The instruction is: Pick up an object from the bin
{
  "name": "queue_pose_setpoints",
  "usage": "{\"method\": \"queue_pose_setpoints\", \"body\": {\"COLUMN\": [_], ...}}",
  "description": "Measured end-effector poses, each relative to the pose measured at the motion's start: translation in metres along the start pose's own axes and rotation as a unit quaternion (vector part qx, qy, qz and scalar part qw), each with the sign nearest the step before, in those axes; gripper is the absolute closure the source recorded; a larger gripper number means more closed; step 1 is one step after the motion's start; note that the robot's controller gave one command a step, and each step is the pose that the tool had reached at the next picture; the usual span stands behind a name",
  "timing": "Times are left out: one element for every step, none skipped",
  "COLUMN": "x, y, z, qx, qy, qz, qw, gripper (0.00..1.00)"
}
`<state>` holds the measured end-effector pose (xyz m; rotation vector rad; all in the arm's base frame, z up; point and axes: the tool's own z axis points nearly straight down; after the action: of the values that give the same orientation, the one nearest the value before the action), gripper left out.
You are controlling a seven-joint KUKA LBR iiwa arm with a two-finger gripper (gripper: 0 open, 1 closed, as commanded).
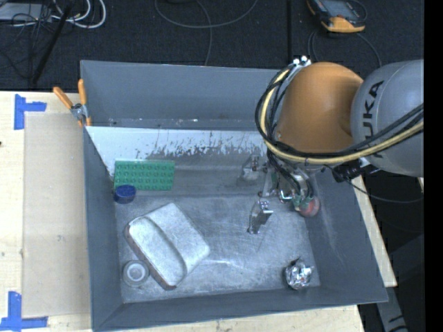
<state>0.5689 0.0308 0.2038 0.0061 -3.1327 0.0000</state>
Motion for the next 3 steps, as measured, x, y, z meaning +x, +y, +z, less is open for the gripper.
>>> {"method": "queue_pose_setpoints", "body": {"x": [-0.050, -0.036, -0.038], "y": [0.034, -0.012, 0.059], "z": [0.114, 0.075, 0.093], "qx": [0.000, 0.001, -0.002], "qy": [-0.0023, -0.0046, -0.0034], "qz": [-0.018, 0.027, 0.060], "qw": [0.9998, 0.9996, 0.9982], "gripper": [0.00, 0.00, 0.00]}}
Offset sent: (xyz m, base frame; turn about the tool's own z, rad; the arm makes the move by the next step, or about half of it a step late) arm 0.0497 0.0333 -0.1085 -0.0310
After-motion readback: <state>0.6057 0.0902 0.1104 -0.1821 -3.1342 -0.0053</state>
